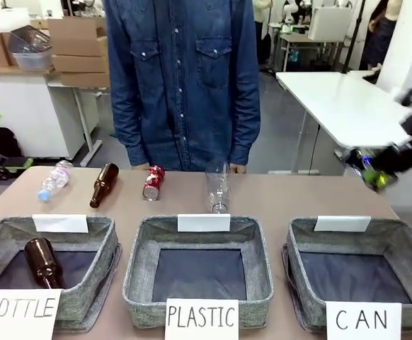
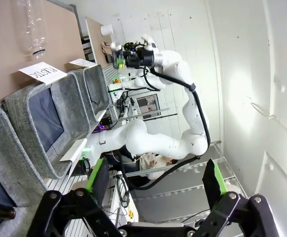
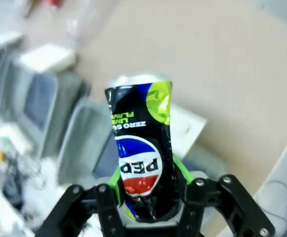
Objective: Sort the can waste into the basket.
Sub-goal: Pick up the can waste from the table and place it in the right Fabric basket.
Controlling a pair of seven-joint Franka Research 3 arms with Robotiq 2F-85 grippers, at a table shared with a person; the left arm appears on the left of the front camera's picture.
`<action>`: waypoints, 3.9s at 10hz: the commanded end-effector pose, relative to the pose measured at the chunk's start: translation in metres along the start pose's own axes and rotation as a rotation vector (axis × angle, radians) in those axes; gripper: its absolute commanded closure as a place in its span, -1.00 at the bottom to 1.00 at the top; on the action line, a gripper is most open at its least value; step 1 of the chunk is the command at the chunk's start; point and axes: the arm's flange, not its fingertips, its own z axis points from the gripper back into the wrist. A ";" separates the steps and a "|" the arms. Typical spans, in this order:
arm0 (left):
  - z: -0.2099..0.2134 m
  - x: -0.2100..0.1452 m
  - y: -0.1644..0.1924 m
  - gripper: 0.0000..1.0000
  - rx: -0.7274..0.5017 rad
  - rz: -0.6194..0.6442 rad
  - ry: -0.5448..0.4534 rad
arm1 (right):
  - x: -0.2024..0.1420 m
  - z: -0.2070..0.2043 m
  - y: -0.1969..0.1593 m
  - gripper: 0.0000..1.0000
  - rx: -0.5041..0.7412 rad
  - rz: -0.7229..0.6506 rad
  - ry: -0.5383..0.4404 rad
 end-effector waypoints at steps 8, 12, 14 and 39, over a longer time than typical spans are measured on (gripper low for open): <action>-0.002 -0.001 -0.002 -1.00 -0.022 -0.023 -0.009 | -0.070 -0.037 0.016 1.00 -0.089 1.000 0.137; -0.002 -0.001 -0.002 -1.00 -0.022 -0.023 -0.009 | -0.064 -0.038 0.009 1.00 -0.070 0.982 0.143; -0.002 -0.001 -0.002 -1.00 -0.022 -0.023 -0.009 | -0.066 -0.039 0.010 -0.96 -0.110 0.973 0.166; -0.002 -0.001 -0.002 -1.00 -0.022 -0.023 -0.009 | 0.004 0.013 -0.021 -1.00 0.804 -0.335 -0.035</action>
